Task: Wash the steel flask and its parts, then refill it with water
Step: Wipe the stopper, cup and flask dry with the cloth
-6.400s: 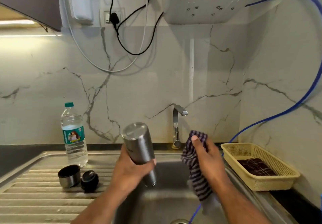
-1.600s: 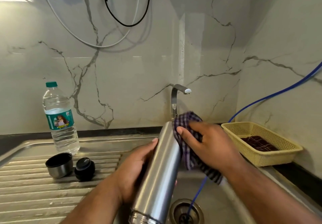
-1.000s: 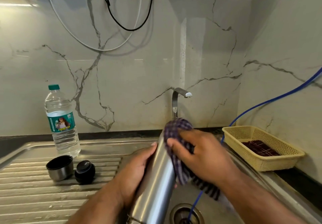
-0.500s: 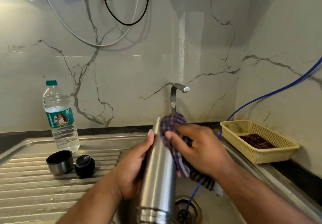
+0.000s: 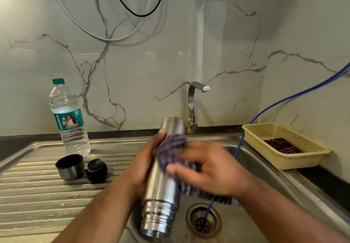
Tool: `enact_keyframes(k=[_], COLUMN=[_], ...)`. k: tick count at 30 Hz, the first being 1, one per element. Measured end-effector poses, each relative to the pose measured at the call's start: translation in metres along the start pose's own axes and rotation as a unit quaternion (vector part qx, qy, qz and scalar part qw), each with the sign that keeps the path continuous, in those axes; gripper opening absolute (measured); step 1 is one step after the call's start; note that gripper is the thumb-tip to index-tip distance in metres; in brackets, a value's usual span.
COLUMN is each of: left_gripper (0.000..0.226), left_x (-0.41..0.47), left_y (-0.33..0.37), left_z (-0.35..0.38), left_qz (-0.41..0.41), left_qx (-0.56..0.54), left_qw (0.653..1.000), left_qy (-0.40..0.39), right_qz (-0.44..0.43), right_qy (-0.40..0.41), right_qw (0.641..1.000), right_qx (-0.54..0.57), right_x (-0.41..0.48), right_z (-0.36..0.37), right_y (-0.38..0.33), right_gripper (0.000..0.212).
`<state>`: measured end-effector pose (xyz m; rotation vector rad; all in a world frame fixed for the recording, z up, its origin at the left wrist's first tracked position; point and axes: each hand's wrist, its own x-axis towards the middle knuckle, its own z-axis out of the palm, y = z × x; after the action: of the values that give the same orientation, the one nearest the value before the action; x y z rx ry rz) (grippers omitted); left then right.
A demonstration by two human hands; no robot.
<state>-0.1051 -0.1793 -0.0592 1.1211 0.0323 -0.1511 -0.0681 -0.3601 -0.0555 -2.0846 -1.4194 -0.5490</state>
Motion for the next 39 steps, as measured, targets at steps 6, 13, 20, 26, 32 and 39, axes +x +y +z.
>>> enact_keyframes(k=[6, 13, 20, 26, 32, 39], left_gripper=[0.068, 0.053, 0.072, 0.058, 0.074, 0.059], left_x=[0.000, -0.006, -0.003, -0.004, -0.005, -0.004], left_y=[0.005, -0.001, 0.008, -0.002, 0.006, 0.001], left_z=[-0.006, 0.008, -0.008, 0.002, -0.011, 0.000], left_qz=[-0.026, -0.049, -0.003, -0.050, -0.048, -0.025], left_qx=[-0.012, 0.014, -0.020, 0.033, -0.036, 0.008], left_qw=[0.999, 0.999, 0.999, 0.998, 0.998, 0.999], left_qy=[0.041, -0.006, 0.040, 0.034, -0.025, 0.020], right_qz=[-0.072, 0.090, -0.107, 0.105, -0.089, 0.143], right_qy=[-0.025, 0.097, -0.045, 0.126, -0.098, 0.145], right_qw=[0.993, 0.988, 0.987, 0.982, 0.989, 0.978], right_qx=[-0.091, -0.085, -0.111, -0.093, -0.060, -0.052], right_x=[0.005, 0.003, 0.004, 0.003, 0.003, 0.003], right_z=[0.005, -0.012, 0.011, -0.006, 0.000, -0.013], right_y=[-0.017, 0.011, -0.026, 0.022, -0.020, 0.018], right_gripper=[0.042, 0.033, 0.039, 0.044, 0.042, 0.043])
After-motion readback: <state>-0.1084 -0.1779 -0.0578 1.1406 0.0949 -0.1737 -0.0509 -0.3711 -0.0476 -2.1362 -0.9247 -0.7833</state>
